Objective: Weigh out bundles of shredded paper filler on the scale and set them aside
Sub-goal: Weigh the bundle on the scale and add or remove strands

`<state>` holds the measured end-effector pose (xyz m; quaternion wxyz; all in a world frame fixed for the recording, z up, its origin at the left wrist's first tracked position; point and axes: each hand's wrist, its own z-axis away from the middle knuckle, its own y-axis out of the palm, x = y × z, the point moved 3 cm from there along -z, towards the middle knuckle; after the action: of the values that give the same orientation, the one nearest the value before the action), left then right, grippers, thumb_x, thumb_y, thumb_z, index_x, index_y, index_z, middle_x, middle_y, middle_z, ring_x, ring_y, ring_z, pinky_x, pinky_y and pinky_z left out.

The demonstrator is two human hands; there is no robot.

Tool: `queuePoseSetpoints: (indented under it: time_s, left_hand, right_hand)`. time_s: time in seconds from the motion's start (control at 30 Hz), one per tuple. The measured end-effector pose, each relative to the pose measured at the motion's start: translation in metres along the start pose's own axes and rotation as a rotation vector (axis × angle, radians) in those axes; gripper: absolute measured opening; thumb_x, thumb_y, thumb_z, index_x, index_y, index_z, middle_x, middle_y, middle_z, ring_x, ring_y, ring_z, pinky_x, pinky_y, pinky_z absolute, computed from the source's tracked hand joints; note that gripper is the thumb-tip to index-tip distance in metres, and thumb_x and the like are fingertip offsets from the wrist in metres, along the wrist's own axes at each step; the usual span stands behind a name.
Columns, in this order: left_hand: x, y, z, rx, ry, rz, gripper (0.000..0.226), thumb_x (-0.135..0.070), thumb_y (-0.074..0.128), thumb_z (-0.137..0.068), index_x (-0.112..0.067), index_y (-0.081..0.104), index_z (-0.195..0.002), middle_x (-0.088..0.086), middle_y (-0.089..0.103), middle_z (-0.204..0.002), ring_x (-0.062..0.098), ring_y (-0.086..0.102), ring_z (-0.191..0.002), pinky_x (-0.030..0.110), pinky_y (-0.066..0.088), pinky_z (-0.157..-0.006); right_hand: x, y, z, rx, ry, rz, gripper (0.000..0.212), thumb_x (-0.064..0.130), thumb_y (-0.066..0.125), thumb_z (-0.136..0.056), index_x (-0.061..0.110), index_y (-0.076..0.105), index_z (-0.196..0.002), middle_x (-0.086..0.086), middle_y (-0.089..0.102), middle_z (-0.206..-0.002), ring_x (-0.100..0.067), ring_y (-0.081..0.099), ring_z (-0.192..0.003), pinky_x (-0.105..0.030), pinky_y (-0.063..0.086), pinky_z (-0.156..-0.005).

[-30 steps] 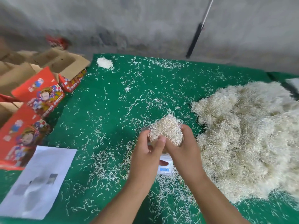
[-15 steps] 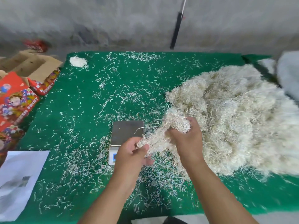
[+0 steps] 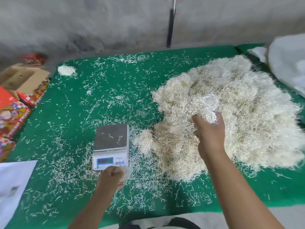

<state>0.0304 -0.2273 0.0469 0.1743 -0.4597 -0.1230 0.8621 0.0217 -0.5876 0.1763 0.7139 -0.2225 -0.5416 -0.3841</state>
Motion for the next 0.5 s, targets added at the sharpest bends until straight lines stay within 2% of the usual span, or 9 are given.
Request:
queuePoseSetpoints:
  time_s: [0.07, 0.13, 0.2, 0.27, 0.33, 0.4, 0.5]
  left_hand:
    - [-0.023, 0.029, 0.001, 0.087, 0.090, -0.029, 0.016, -0.014, 0.070, -0.096, -0.024, 0.065, -0.106, 0.011, 0.067, -0.115, 0.024, 0.073, -0.091, 0.025, 0.062, -0.062]
    - [-0.052, 0.058, 0.002, 0.196, 0.200, -0.067, 0.023, -0.018, 0.072, -0.095, -0.036, 0.064, -0.107, -0.001, 0.064, -0.116, 0.022, 0.073, -0.095, 0.027, 0.063, -0.065]
    - [-0.078, 0.083, 0.004, 0.300, 0.279, -0.141, 0.028, -0.022, 0.071, -0.096, -0.039, 0.065, -0.117, -0.011, 0.060, -0.116, 0.017, 0.072, -0.095, 0.028, 0.063, -0.067]
    - [-0.092, 0.099, 0.005, 0.347, 0.331, -0.208, 0.034, -0.022, 0.067, -0.098, -0.034, 0.064, -0.130, -0.017, 0.061, -0.118, 0.012, 0.074, -0.090, 0.033, 0.065, -0.069]
    - [-0.096, 0.105, 0.005, 0.306, 0.350, -0.227, 0.035, -0.022, 0.064, -0.099, -0.032, 0.064, -0.133, -0.022, 0.059, -0.118, 0.010, 0.075, -0.086, 0.043, 0.066, -0.072]
    - [-0.092, 0.100, 0.004, 0.223, 0.344, -0.254, 0.033, -0.023, 0.063, -0.098, -0.030, 0.066, -0.130, -0.019, 0.062, -0.120, 0.011, 0.074, -0.086, 0.042, 0.065, -0.074]
    - [-0.071, 0.079, 0.000, 0.148, 0.271, -0.278, 0.023, -0.026, 0.065, -0.097, -0.030, 0.069, -0.119, -0.014, 0.068, -0.118, 0.014, 0.074, -0.087, 0.041, 0.065, -0.074]
  right_hand:
    - [-0.004, -0.001, 0.003, 0.055, 0.004, 0.020, 0.099, 0.027, 0.088, -0.083, 0.035, 0.029, -0.162, -0.015, 0.063, -0.134, -0.015, 0.068, -0.093, -0.026, 0.050, -0.072]
    - [-0.007, -0.002, 0.007, 0.104, 0.012, 0.032, 0.100, 0.028, 0.089, -0.083, 0.038, 0.029, -0.162, -0.005, 0.061, -0.131, -0.013, 0.068, -0.095, -0.021, 0.046, -0.067]
    - [-0.010, -0.003, 0.010, 0.142, 0.020, 0.043, 0.099, 0.031, 0.089, -0.082, 0.041, 0.030, -0.161, 0.000, 0.059, -0.132, -0.013, 0.066, -0.096, -0.022, 0.044, -0.070]
    - [-0.012, -0.004, 0.011, 0.175, 0.033, 0.055, 0.100, 0.033, 0.088, -0.082, 0.043, 0.029, -0.161, -0.004, 0.053, -0.147, -0.010, 0.064, -0.094, -0.028, 0.044, -0.075]
    - [-0.015, -0.007, 0.011, 0.190, 0.036, 0.085, 0.101, 0.033, 0.088, -0.082, 0.042, 0.027, -0.162, -0.007, 0.045, -0.157, -0.006, 0.061, -0.089, -0.029, 0.043, -0.076]
    - [-0.018, -0.011, 0.011, 0.202, 0.032, 0.120, 0.101, 0.034, 0.087, -0.083, 0.041, 0.027, -0.163, -0.004, 0.043, -0.157, -0.006, 0.060, -0.089, -0.032, 0.046, -0.079]
    - [-0.027, -0.016, 0.013, 0.195, 0.043, 0.147, 0.100, 0.036, 0.087, -0.083, 0.039, 0.028, -0.163, 0.010, 0.052, -0.133, -0.003, 0.058, -0.082, -0.038, 0.046, -0.084]
